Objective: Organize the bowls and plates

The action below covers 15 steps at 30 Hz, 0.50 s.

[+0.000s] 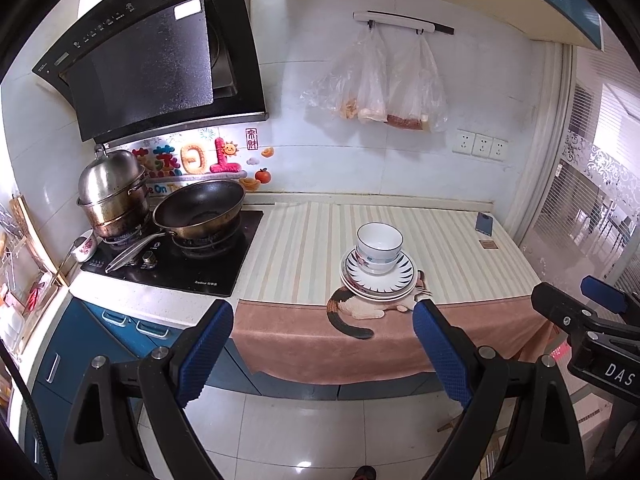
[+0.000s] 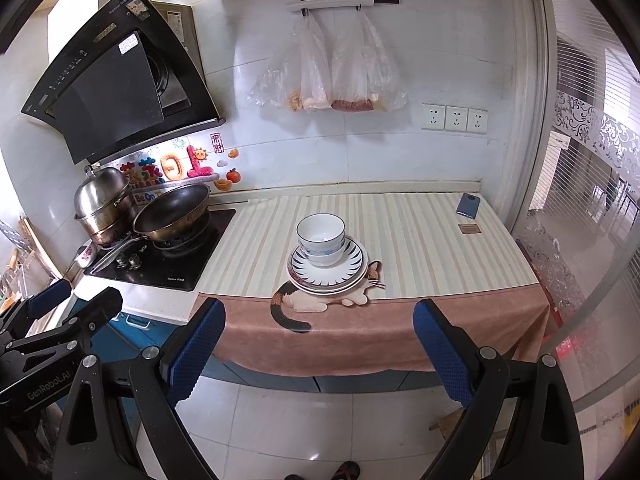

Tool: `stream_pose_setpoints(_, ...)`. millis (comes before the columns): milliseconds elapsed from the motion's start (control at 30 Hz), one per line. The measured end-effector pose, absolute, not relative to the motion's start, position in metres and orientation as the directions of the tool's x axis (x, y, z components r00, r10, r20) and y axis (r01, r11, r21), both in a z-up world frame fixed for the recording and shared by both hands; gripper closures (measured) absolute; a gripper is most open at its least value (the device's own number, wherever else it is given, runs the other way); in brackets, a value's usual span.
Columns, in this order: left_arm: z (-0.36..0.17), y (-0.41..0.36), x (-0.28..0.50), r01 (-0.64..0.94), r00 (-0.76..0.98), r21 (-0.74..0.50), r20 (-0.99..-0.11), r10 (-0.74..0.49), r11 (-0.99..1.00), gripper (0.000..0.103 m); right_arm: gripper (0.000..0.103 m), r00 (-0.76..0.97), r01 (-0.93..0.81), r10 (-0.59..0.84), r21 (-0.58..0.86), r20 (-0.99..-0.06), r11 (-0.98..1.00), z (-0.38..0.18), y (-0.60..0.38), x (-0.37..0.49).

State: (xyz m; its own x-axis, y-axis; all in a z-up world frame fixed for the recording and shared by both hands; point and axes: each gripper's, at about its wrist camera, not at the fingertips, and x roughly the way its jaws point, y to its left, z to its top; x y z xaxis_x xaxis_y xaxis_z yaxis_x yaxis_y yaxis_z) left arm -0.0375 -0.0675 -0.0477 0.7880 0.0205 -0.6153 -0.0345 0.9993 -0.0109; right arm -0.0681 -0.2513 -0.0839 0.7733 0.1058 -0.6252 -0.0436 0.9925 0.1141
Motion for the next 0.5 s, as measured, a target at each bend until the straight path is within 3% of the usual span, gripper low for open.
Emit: stream_pose_setpoints(500, -0.0476, -0.0708, -0.0344, -0.025, 0.786, -0.013, -0.618, 0.012, 1.0, 0.011, 0.006, 0.774, -0.032, 0.092, 0.106, -0.627, 0.994, -0.086, -0.259, -0.0681)
